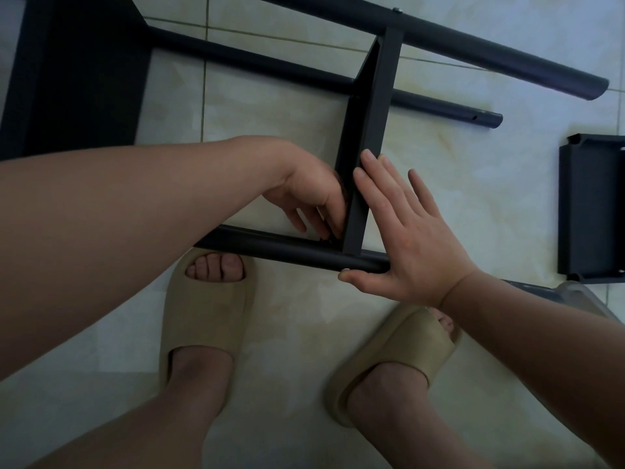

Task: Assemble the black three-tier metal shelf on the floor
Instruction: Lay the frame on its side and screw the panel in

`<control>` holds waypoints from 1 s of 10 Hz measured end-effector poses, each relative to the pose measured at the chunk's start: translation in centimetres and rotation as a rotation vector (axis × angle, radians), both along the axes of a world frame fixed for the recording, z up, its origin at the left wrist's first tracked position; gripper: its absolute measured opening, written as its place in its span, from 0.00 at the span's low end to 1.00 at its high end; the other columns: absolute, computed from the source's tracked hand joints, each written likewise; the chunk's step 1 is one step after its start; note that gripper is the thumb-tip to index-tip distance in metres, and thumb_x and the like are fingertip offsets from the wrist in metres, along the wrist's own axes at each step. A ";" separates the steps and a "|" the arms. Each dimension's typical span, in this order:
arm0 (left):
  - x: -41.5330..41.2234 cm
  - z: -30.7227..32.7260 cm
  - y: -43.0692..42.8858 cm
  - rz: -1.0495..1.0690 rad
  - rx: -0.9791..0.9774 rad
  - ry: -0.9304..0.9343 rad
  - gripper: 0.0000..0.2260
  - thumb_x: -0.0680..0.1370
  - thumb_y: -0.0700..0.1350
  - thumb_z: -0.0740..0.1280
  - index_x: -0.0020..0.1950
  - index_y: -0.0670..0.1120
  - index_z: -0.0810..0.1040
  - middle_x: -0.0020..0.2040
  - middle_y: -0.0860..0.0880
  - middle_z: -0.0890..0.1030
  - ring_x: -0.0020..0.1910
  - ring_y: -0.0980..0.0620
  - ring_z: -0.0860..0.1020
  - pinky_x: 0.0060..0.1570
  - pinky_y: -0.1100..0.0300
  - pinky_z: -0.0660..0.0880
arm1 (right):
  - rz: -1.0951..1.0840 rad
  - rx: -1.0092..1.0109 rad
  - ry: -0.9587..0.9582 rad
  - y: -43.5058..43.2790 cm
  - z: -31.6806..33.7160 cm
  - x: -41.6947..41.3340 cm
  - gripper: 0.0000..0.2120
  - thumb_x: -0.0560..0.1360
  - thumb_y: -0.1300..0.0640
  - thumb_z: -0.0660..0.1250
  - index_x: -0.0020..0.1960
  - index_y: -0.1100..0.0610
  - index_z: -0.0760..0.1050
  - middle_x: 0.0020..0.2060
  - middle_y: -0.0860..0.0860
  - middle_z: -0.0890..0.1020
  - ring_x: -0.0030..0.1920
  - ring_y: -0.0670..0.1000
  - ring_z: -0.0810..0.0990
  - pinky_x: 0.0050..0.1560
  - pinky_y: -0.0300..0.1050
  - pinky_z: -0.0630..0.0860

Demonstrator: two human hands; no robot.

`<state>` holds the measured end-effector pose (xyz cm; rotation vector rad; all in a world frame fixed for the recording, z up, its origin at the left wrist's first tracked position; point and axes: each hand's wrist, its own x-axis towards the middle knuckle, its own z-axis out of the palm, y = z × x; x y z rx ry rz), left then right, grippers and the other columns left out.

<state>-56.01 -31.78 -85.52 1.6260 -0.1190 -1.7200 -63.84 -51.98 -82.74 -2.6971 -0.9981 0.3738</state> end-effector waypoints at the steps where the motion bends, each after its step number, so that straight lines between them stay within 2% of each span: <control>1: -0.1 0.0 -0.1 -0.022 0.016 0.002 0.07 0.78 0.44 0.69 0.55 0.50 0.83 0.51 0.52 0.87 0.56 0.52 0.83 0.66 0.49 0.73 | 0.002 0.006 -0.005 0.0 -0.1 0.0 0.52 0.73 0.27 0.60 0.82 0.61 0.51 0.82 0.56 0.51 0.82 0.56 0.48 0.78 0.66 0.53; 3: -0.6 -0.3 -0.3 -0.037 0.011 0.037 0.05 0.79 0.42 0.69 0.51 0.49 0.83 0.46 0.51 0.87 0.54 0.52 0.83 0.67 0.50 0.74 | 0.001 0.002 -0.003 0.0 -0.1 0.0 0.52 0.73 0.27 0.61 0.82 0.61 0.51 0.82 0.56 0.51 0.82 0.56 0.48 0.79 0.66 0.52; 5: -0.3 -0.2 -0.3 -0.037 -0.017 0.039 0.06 0.78 0.40 0.69 0.53 0.47 0.83 0.50 0.50 0.87 0.55 0.52 0.83 0.63 0.53 0.75 | 0.000 0.000 0.000 0.0 -0.1 0.0 0.52 0.73 0.27 0.61 0.82 0.61 0.51 0.82 0.56 0.51 0.82 0.56 0.48 0.78 0.66 0.53; 7: 0.1 0.0 0.2 -0.005 -0.023 0.008 0.07 0.77 0.40 0.71 0.52 0.49 0.84 0.49 0.53 0.87 0.51 0.56 0.83 0.60 0.55 0.75 | 0.002 0.001 0.002 0.0 -0.1 0.0 0.52 0.73 0.27 0.60 0.82 0.61 0.51 0.82 0.56 0.51 0.82 0.56 0.48 0.78 0.66 0.53; 9: -0.1 0.0 -0.1 -0.055 0.002 0.000 0.04 0.78 0.45 0.70 0.50 0.51 0.84 0.49 0.53 0.87 0.54 0.53 0.83 0.64 0.51 0.74 | 0.002 0.007 0.001 0.0 -0.1 0.0 0.52 0.73 0.26 0.60 0.82 0.61 0.51 0.82 0.56 0.51 0.82 0.56 0.48 0.78 0.66 0.53; 10: -0.4 -0.1 -0.3 -0.060 -0.003 0.027 0.04 0.78 0.43 0.69 0.50 0.50 0.84 0.46 0.52 0.87 0.51 0.54 0.84 0.65 0.51 0.74 | 0.001 0.010 -0.002 -0.1 -0.1 0.0 0.52 0.73 0.27 0.61 0.82 0.61 0.51 0.82 0.56 0.51 0.82 0.56 0.48 0.78 0.66 0.53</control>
